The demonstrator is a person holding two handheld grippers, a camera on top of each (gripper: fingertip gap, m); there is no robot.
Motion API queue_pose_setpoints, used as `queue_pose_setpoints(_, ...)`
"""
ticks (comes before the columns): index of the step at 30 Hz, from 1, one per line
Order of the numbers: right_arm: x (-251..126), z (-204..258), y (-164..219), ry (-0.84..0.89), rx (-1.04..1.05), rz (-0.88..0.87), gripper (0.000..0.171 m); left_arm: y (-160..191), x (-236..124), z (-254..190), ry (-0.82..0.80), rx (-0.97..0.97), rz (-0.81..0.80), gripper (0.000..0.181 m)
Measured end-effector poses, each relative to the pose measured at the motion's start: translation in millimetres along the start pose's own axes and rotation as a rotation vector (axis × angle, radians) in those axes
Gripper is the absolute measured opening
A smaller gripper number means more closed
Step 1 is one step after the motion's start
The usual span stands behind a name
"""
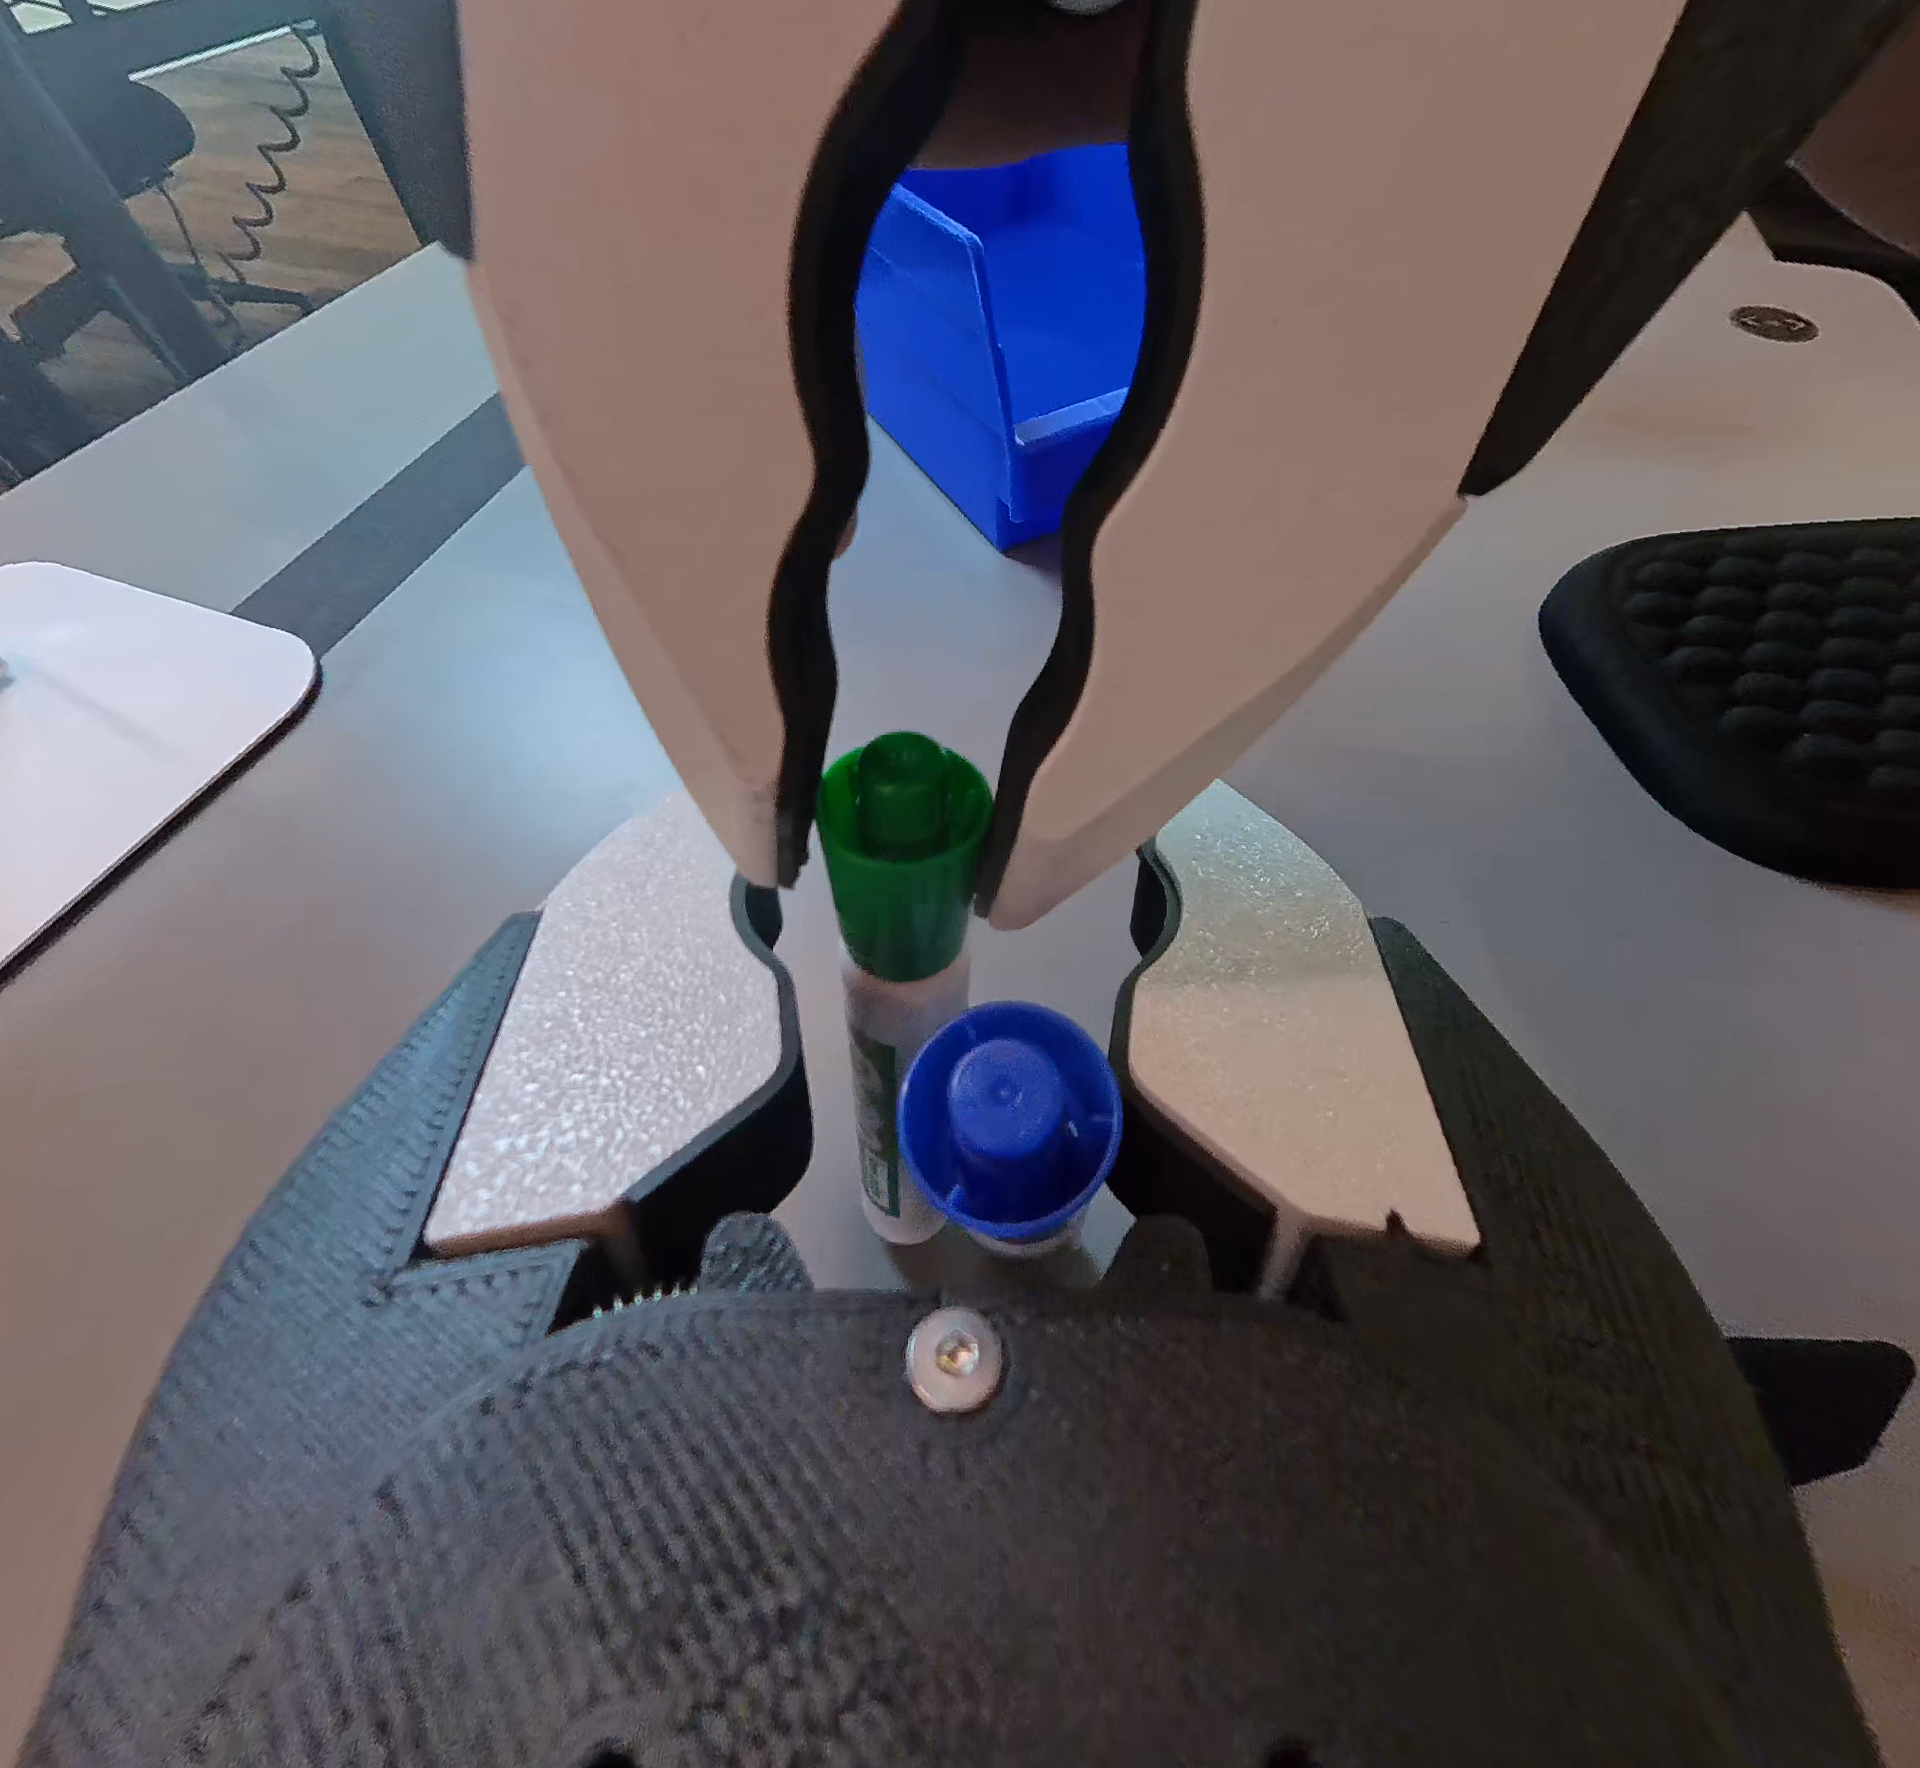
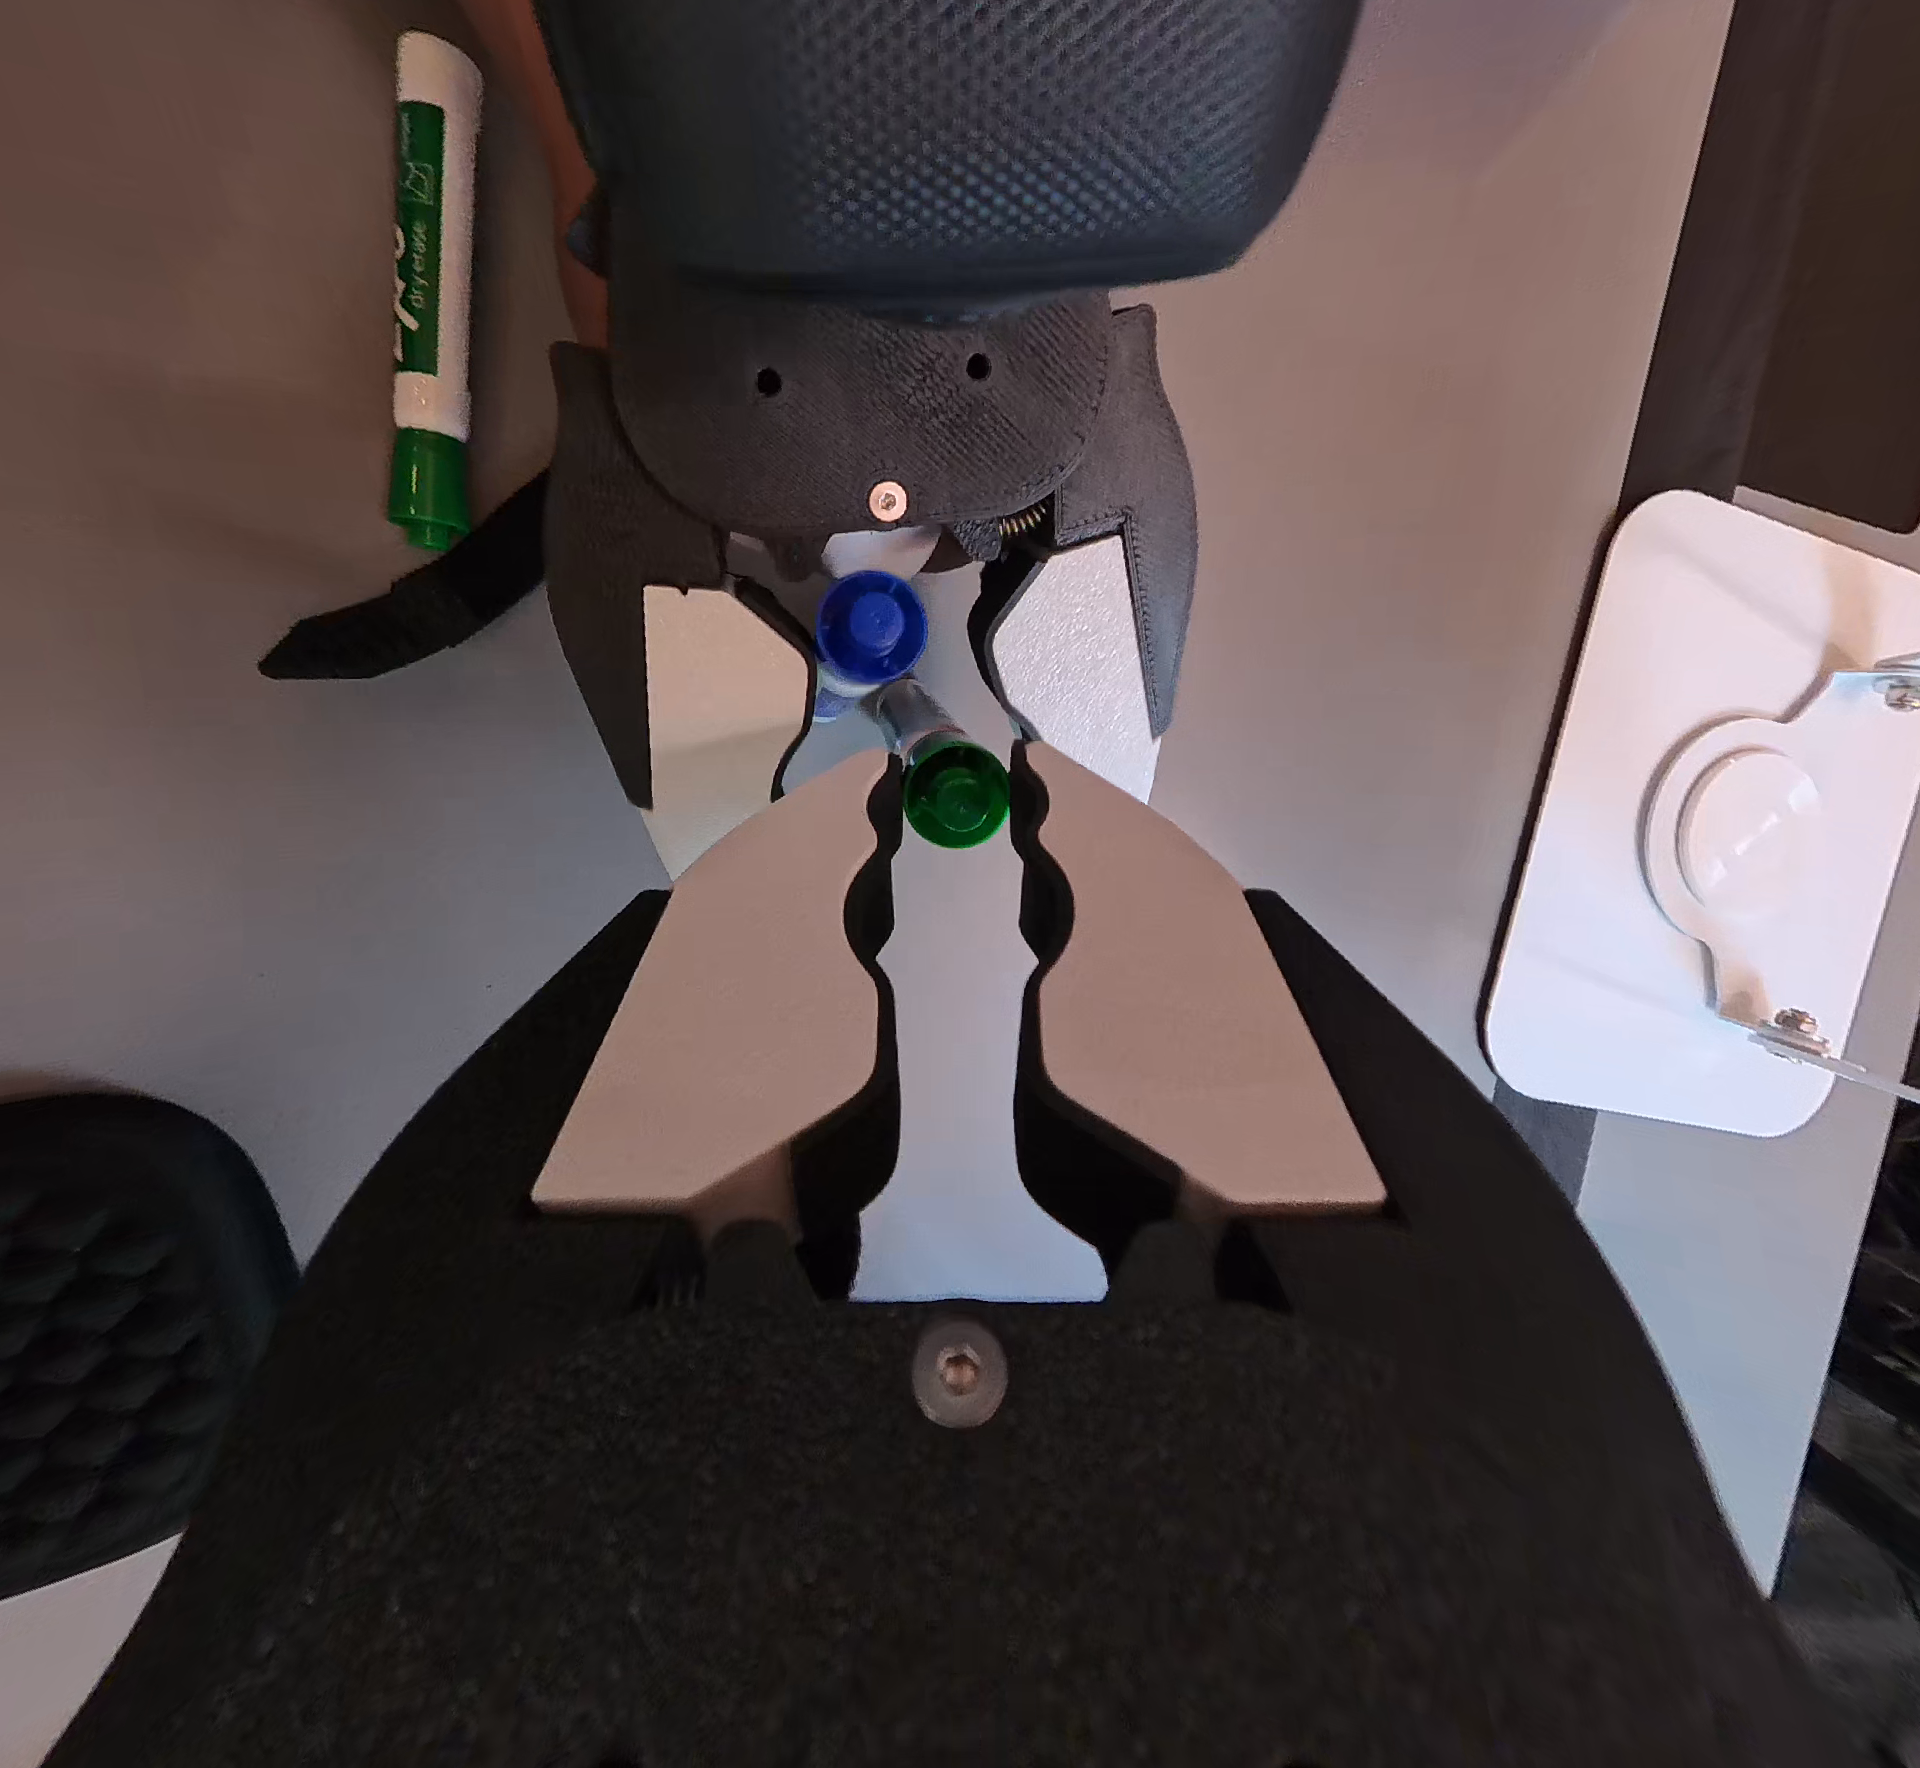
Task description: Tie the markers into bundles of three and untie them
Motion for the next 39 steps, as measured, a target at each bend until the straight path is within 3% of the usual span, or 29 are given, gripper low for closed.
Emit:
queue_pose_setpoints(14, 5.6, -1.7, -9.7, -0.075, -0.043, -0.063, 0.020, 7.1, -12.1, -5.8, 0.079, 0.019, 0.033, 0.080)
queue_pose_setpoints(32, 4.8, 1.7, -4.6, -0.056, -0.043, -0.176, 0.021, 12.8, -22.9, -4.3, 0.117, 0.024, 0.053, 0.079)
queue_pose_setpoints(39, -0.2, 0.9, -1.5, -0.032, -0.016, -0.173, 0.030, 13.0, -32.0, -2.4, 0.121, 0.029, 0.047, 0.080)
Point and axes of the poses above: each gripper's, where its closed fingertips meet, x out along the fingers, y out of its underside, z = x × y across the jaws, the point moved 5 cm from there along -x, back along the fingers, and after that the axes turned 11 degrees about -x, right-handed, at the moved point
